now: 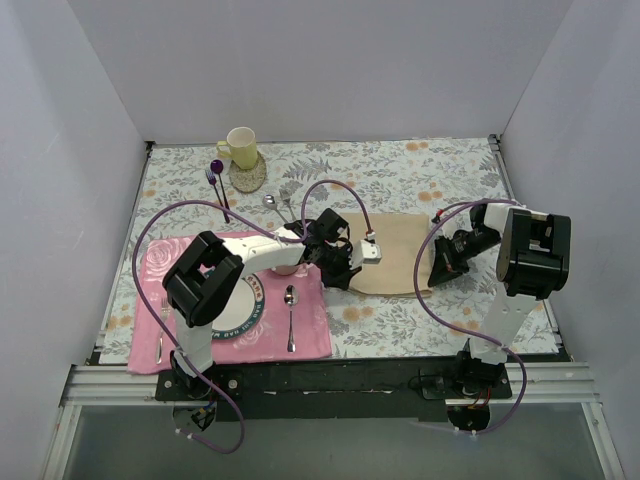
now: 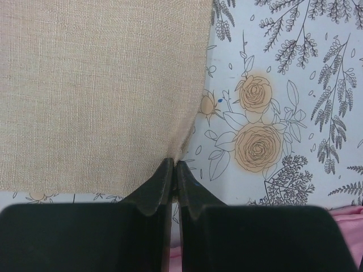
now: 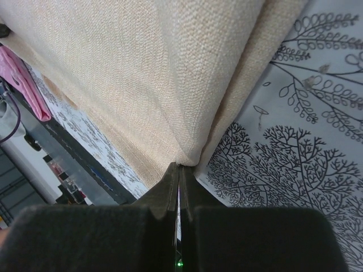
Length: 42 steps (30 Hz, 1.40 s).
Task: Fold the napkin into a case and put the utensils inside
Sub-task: Smooth out the square-folded napkin at the center of the board.
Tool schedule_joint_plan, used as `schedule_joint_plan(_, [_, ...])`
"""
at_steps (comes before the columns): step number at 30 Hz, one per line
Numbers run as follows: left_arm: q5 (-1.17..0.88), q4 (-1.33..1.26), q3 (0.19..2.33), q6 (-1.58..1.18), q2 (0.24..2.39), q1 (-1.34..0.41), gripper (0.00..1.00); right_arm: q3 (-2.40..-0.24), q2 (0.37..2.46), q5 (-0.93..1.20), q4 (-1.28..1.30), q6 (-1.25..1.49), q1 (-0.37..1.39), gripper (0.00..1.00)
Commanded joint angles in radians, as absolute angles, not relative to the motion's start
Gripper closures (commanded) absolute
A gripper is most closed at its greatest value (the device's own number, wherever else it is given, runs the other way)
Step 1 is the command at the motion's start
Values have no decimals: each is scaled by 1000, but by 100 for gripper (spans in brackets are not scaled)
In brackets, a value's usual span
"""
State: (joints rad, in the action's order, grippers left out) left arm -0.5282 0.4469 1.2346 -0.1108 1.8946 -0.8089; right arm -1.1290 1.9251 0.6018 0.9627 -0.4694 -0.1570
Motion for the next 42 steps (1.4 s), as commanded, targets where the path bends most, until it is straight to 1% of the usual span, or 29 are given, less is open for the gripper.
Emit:
schedule_joint_plan(1, [-508, 420, 1241, -126, 1868, -807, 100, -1198, 1904, 623, 985, -469, -161, 99])
schedule_joint_plan(6, [-486, 434, 1252, -120, 1810, -805, 100, -1265, 1856, 660, 1048, -489, -161, 99])
schedule_joint_plan(11, [-466, 436, 1272, -107, 1784, -798, 100, -1315, 1865, 660, 1058, -492, -163, 99])
schedule_joint_plan(22, [-460, 379, 1267, -170, 1884, -799, 100, -1227, 1934, 595, 931, -477, -164, 99])
schedule_joint_plan(23, [-460, 374, 1272, -170, 1887, -801, 99, -1227, 1937, 595, 927, -471, -163, 96])
schedule_joint_plan(24, [-457, 377, 1275, -172, 1891, -802, 96, -1227, 1940, 600, 927, -469, -164, 84])
schedule_joint_plan(25, [-451, 383, 1276, -173, 1893, -802, 87, -1235, 1937, 601, 930, -468, -164, 79])
schedule_joint_plan(27, [-436, 396, 1287, -179, 1884, -802, 75, -1250, 1925, 617, 960, -472, -164, 68])
schedule_joint_plan(28, [-436, 406, 1290, -178, 1875, -801, 73, -1274, 1908, 624, 975, -474, -166, 66])
schedule_joint_plan(29, [-457, 425, 1292, -179, 1847, -792, 67, -1294, 1899, 635, 995, -479, -167, 63])
schedule_joint_plan(31, [-492, 445, 1299, -190, 1813, -776, 61, -1351, 1870, 670, 1043, -491, -172, 53])
schedule_joint_plan(32, [-517, 445, 1299, -189, 1792, -769, 53, -1367, 1861, 686, 1048, -494, -172, 51])
schedule_joint_plan(33, [-528, 446, 1299, -187, 1761, -769, 49, -1382, 1849, 690, 1045, -489, -172, 45])
schedule_joint_plan(35, [-555, 449, 1308, -181, 1738, -769, 45, -1422, 1847, 713, 1013, -468, -172, 42])
schedule_joint_plan(36, [-577, 449, 1315, -183, 1738, -769, 40, -1437, 1859, 719, 997, -456, -172, 42])
schedule_joint_plan(38, [-578, 449, 1351, -193, 1758, -769, 38, -1477, 1882, 727, 939, -396, -172, 43])
schedule_joint_plan(42, [-542, 440, 1414, -224, 1841, -769, 37, -1534, 1975, 719, 839, -318, -172, 49])
